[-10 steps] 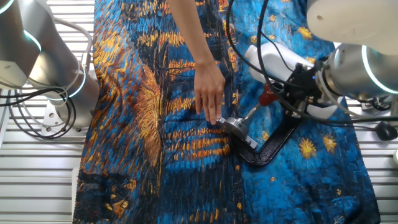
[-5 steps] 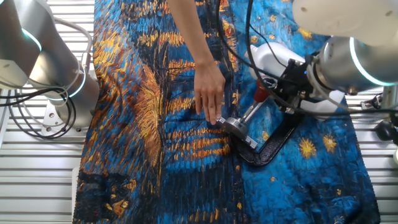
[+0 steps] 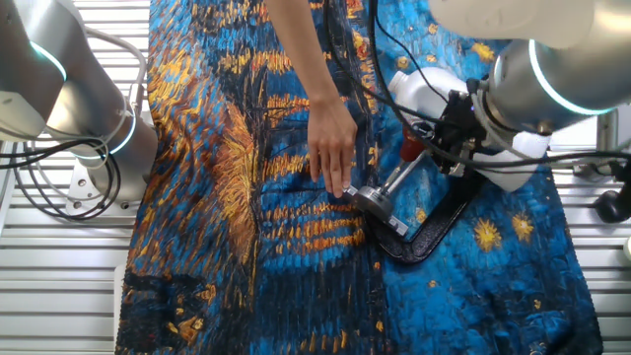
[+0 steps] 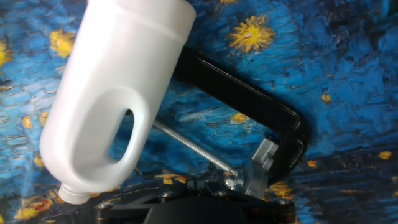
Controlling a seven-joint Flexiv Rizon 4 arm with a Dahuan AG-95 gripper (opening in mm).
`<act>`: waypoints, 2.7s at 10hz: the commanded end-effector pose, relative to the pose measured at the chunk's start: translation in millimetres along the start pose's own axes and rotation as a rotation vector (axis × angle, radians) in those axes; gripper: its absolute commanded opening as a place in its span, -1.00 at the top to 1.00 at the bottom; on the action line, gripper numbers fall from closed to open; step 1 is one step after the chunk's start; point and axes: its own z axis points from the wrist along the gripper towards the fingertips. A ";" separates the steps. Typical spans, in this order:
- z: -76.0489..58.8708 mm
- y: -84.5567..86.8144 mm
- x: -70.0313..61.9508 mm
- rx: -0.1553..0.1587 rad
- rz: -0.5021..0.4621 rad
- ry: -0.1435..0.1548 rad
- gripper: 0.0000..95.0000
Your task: Pull up the lever
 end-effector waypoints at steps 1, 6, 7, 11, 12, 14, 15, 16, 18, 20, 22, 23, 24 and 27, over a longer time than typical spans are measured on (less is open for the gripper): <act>-0.3 0.0 0.1 -0.023 0.011 -0.012 1.00; -0.8 0.4 3.5 -0.083 0.005 -0.031 1.00; -0.6 2.1 3.8 -0.087 0.006 -0.031 1.00; 9.4 14.5 11.9 -0.086 0.009 -0.046 1.00; 9.5 16.3 13.3 -0.088 0.011 -0.045 1.00; 9.4 23.0 15.7 -0.090 0.024 -0.046 1.00; 10.9 25.4 18.9 -0.089 0.026 -0.047 1.00; 13.3 25.8 22.6 -0.089 0.026 -0.050 1.00; 14.9 25.5 28.4 -0.092 0.027 -0.052 1.00; 16.6 29.3 35.0 -0.094 0.035 -0.052 1.00; 21.5 34.9 40.2 -0.090 0.040 -0.054 1.00; 24.6 35.9 43.2 -0.090 0.040 -0.055 1.00; 27.6 36.8 46.3 -0.091 0.040 -0.056 1.00; 34.0 41.0 51.8 -0.091 0.045 -0.061 1.00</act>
